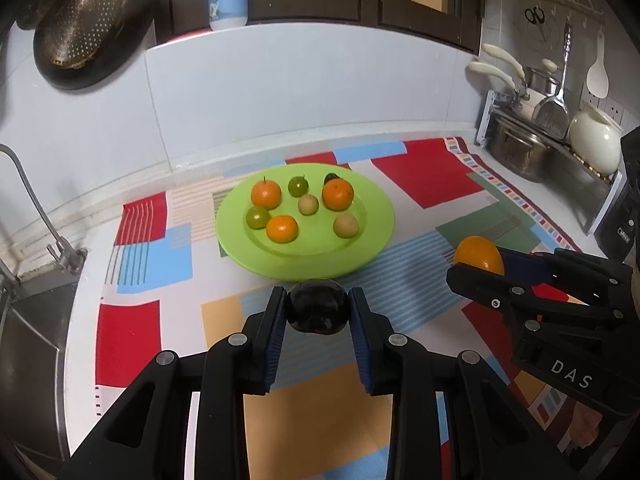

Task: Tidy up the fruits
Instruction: 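Carry the plum and orange onto the green plate and open both tools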

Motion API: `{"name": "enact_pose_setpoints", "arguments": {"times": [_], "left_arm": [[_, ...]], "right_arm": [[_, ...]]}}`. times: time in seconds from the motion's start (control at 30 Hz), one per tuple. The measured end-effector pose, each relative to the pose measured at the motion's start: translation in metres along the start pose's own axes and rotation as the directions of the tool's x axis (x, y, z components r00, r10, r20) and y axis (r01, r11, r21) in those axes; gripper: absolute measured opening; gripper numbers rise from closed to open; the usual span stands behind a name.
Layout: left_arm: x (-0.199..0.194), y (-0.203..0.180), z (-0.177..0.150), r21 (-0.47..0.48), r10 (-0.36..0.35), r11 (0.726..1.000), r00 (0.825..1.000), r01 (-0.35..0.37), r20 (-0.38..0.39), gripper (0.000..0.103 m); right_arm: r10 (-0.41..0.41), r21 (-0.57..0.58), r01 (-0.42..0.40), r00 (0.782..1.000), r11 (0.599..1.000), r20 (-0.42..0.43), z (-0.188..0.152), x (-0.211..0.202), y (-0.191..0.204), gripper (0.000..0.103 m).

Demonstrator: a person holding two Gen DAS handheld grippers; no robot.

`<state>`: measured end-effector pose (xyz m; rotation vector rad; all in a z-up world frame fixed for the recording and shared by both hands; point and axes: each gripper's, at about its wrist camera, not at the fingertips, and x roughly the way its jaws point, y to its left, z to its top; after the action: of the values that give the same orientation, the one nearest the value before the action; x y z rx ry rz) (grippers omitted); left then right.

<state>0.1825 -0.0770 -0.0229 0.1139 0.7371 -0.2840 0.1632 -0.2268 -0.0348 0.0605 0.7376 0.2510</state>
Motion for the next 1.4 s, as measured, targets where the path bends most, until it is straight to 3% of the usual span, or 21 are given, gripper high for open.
{"name": "enact_pose_setpoints", "arguments": {"times": [0.6,1.4], "left_arm": [[-0.002,0.012,0.038,0.033,0.003,0.999,0.998,-0.005,0.068,0.031],[0.07,0.047,0.078,0.022,-0.015,1.0,0.998,0.014,0.056,0.031]], "right_arm": [[0.03,-0.058,-0.027,0.998,0.998,0.049,0.048,0.007,0.01,0.033],[0.037,-0.071,-0.035,0.999,0.997,0.018,0.097,0.079,0.003,0.033]]}}
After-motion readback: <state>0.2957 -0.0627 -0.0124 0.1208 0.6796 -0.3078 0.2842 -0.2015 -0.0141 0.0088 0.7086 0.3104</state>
